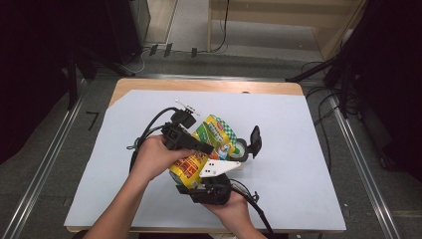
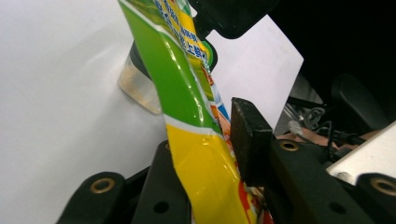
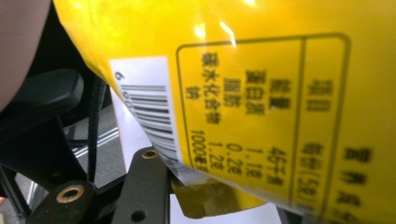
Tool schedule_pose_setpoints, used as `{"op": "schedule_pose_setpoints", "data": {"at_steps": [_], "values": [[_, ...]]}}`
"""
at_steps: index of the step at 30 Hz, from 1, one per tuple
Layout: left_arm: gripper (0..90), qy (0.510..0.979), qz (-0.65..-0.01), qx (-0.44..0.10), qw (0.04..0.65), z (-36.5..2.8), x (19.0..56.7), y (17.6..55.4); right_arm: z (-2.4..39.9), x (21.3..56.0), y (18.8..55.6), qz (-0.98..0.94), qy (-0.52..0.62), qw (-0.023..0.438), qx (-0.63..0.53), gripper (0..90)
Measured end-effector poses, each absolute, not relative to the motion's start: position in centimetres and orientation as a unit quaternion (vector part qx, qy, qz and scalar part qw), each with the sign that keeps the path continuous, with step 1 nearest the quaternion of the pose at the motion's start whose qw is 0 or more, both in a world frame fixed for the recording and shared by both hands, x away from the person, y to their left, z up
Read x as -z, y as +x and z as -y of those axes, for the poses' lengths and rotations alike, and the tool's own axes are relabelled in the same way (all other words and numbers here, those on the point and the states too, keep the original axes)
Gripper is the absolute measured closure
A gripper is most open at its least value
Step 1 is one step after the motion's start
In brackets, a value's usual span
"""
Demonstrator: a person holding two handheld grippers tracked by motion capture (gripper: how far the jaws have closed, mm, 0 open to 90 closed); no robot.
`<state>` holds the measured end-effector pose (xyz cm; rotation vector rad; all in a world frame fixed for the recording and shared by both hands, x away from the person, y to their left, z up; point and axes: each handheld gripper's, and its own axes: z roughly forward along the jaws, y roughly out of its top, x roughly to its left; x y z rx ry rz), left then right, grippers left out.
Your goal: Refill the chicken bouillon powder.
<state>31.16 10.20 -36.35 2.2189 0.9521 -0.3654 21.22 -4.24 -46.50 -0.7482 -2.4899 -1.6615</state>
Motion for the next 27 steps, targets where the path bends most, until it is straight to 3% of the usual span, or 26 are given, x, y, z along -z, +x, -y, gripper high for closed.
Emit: {"op": "schedule_pose_setpoints", "data": {"at_steps": [11,27], "values": [[78.8,0.851,-0.383,0.125,0.337,-9.4,36.7,31.6,4.2,46.5,21.7,0.807,-0.246,0.045,0.535,65.8],[83.6,0.843,-0.402,0.134,0.332,-9.6,36.9,31.8,3.0,46.7,21.3,0.835,-0.217,0.010,0.506,56.0]]}}
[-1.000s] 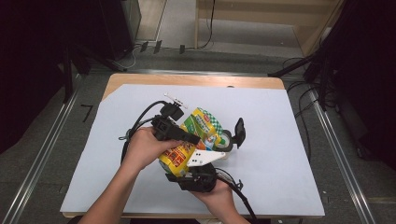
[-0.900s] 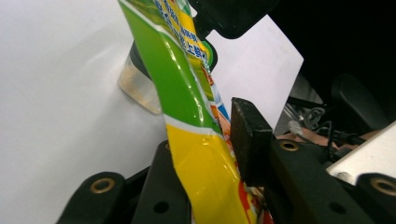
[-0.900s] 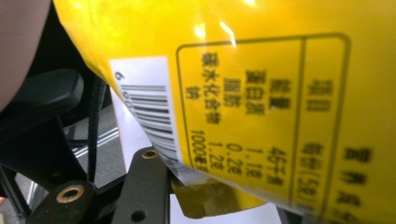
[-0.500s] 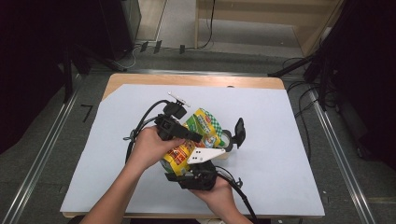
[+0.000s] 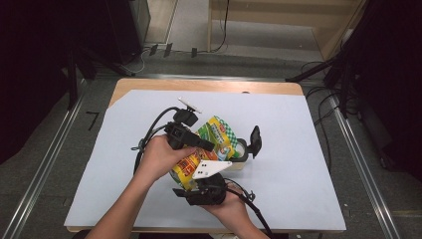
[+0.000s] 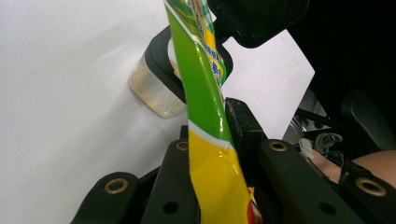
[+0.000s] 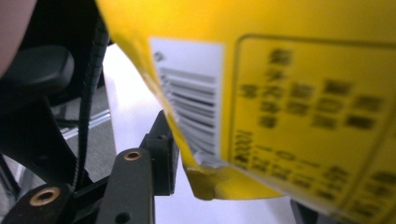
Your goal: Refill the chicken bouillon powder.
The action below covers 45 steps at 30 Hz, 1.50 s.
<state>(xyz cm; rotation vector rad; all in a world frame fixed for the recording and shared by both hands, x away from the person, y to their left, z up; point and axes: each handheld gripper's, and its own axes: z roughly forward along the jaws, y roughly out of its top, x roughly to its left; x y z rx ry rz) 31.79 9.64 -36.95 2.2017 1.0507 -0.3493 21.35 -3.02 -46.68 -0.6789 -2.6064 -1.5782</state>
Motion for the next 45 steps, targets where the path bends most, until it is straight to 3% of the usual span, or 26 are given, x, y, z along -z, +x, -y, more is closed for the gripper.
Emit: {"op": "schedule_pose_setpoints", "data": {"at_steps": [7,17,24,29,45], "values": [[83.7,0.839,-0.408,0.135,0.335,-9.7,36.9,31.9,3.0,46.7,21.4,0.838,-0.219,-0.007,0.499,62.4],[73.6,0.840,-0.408,0.150,0.326,-9.4,36.4,32.7,3.2,46.4,22.0,0.817,-0.236,0.033,0.526,63.5],[80.9,0.863,-0.394,0.140,0.284,-8.0,35.5,33.8,3.7,45.9,22.6,0.800,-0.247,0.058,0.544,64.1],[81.0,0.866,-0.395,0.148,0.268,-7.6,35.6,35.0,4.0,45.8,22.8,0.792,-0.253,0.070,0.550,65.0],[84.0,0.879,-0.396,0.128,0.232,-5.9,34.7,35.8,4.0,45.2,22.6,0.798,-0.250,0.034,0.547,66.6]]}}
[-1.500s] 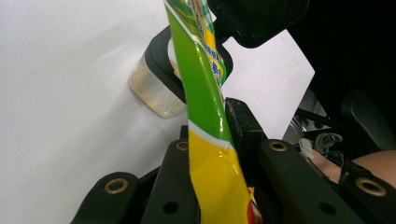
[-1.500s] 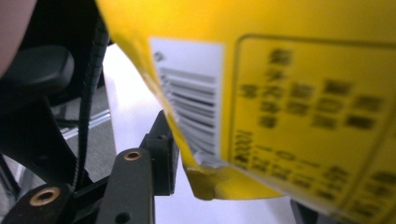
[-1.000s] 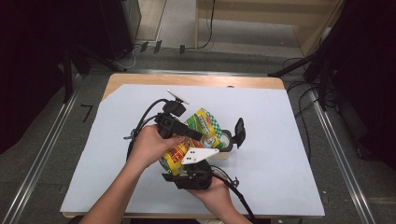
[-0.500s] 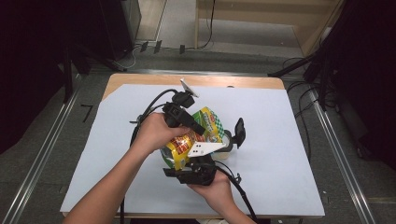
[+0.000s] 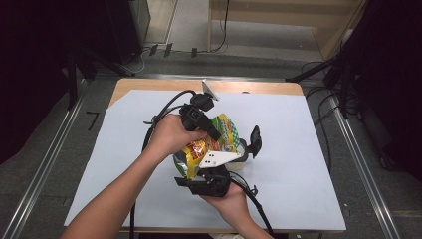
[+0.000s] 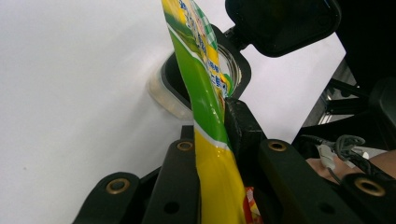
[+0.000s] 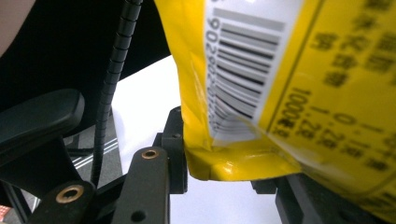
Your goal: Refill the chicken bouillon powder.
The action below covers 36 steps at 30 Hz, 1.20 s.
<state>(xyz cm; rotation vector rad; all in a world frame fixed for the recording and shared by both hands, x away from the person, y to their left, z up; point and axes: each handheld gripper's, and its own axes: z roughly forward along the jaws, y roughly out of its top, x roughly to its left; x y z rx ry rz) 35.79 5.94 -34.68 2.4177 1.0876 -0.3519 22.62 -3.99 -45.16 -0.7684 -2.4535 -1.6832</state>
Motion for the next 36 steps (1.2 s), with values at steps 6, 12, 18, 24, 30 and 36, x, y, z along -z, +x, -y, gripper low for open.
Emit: {"op": "schedule_pose_setpoints", "data": {"at_steps": [6,12,18,24,30,36], "values": [[83.2,0.880,-0.398,0.119,0.228,-5.7,34.1,35.9,3.9,44.7,22.7,0.797,-0.253,0.026,0.548,67.0],[82.8,0.881,-0.400,0.114,0.224,-5.6,33.6,36.1,3.6,44.3,22.7,0.800,-0.250,0.011,0.545,67.6],[83.9,0.885,-0.395,0.110,0.220,-5.5,33.4,35.8,3.3,44.4,22.7,0.803,-0.247,0.009,0.542,68.7],[84.5,0.887,-0.393,0.106,0.219,-5.2,33.2,35.6,3.2,44.5,22.8,0.803,-0.249,0.006,0.542,69.4],[84.4,0.889,-0.391,0.099,0.216,-5.0,32.9,35.4,3.1,44.6,22.9,0.804,-0.247,-0.002,0.541,69.0],[84.3,0.892,-0.388,0.094,0.212,-4.6,32.8,35.3,3.0,44.8,23.2,0.805,-0.249,-0.002,0.539,67.7]]}}
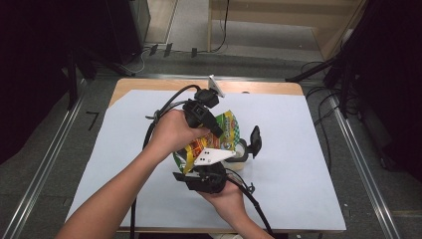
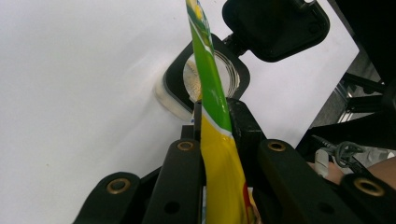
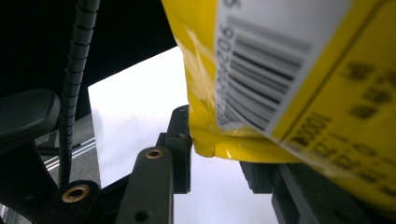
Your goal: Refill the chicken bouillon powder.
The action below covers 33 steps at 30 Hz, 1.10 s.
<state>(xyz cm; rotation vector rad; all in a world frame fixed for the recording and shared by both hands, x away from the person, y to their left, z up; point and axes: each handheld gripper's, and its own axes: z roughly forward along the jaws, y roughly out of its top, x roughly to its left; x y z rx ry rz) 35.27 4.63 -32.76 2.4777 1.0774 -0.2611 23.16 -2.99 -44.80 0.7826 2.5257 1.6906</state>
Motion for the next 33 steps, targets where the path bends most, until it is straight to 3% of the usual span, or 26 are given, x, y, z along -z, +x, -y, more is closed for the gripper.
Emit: {"op": "schedule_pose_setpoints", "data": {"at_steps": [6,33], "values": [[84.2,0.895,-0.385,0.091,0.204,-4.2,32.7,35.2,2.9,44.8,23.2,-0.803,0.253,-0.005,-0.540,71.9],[81.3,0.888,-0.387,0.106,0.224,-4.6,32.8,36.2,3.3,44.2,23.3,-0.799,0.256,0.002,-0.544,71.3]]}}
